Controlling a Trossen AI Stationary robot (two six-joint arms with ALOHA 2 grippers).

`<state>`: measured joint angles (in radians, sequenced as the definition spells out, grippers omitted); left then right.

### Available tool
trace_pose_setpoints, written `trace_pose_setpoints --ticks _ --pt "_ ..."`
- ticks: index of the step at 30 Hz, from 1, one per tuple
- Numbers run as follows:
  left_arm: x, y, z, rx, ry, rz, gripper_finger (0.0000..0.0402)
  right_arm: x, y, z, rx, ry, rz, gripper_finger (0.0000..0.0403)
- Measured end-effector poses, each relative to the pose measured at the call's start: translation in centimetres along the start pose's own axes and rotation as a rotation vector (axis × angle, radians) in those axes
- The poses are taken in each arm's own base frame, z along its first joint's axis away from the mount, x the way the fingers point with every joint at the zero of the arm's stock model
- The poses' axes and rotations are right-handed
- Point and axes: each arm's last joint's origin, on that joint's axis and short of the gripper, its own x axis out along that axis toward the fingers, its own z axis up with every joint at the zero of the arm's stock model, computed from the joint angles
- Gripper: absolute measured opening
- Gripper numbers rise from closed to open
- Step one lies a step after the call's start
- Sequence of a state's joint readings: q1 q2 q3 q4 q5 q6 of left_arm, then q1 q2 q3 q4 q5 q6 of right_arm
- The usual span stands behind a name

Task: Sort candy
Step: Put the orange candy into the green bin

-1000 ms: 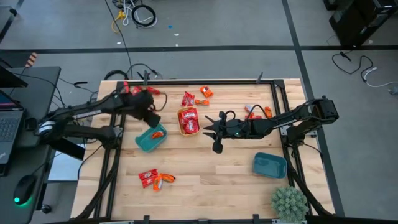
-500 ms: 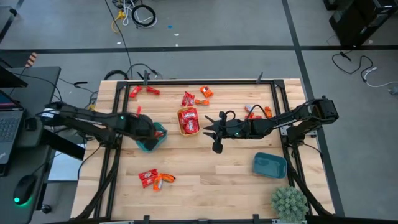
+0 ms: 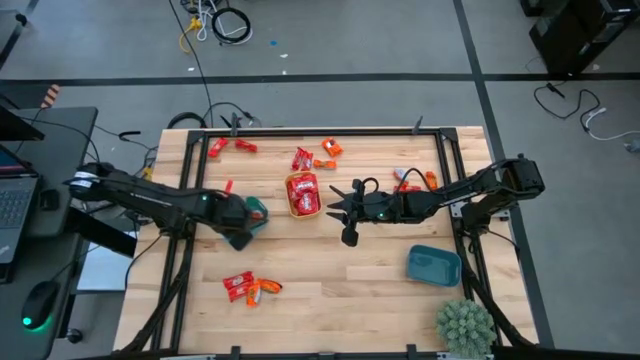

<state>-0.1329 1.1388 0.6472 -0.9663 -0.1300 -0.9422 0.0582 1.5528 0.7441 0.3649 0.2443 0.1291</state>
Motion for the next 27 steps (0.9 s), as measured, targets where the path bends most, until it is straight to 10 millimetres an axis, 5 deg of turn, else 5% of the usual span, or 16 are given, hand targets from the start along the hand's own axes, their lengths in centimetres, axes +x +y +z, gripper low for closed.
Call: trace_pose_setpoints --ticks 10,14,21,27 --pt "0.0 -1.0 1.0 0.090 -0.146 -0.057 0.0109 0.0 0.0 0.0 0.000 0.001 0.000 0.0082" --pt "-0.9 -1.6 1.4 0.173 -0.136 -0.126 0.0086 0.0 0.0 0.0 0.000 0.002 0.000 0.0082" --pt "-5.4 -4.4 1.8 0.439 -0.273 -0.242 0.0009 0.0 0.0 0.0 0.000 0.001 -0.001 0.0082" --pt "-5.8 -6.8 1.5 0.575 -0.373 -0.246 0.0011 0.0 0.0 0.0 0.002 0.001 -0.001 0.0082"
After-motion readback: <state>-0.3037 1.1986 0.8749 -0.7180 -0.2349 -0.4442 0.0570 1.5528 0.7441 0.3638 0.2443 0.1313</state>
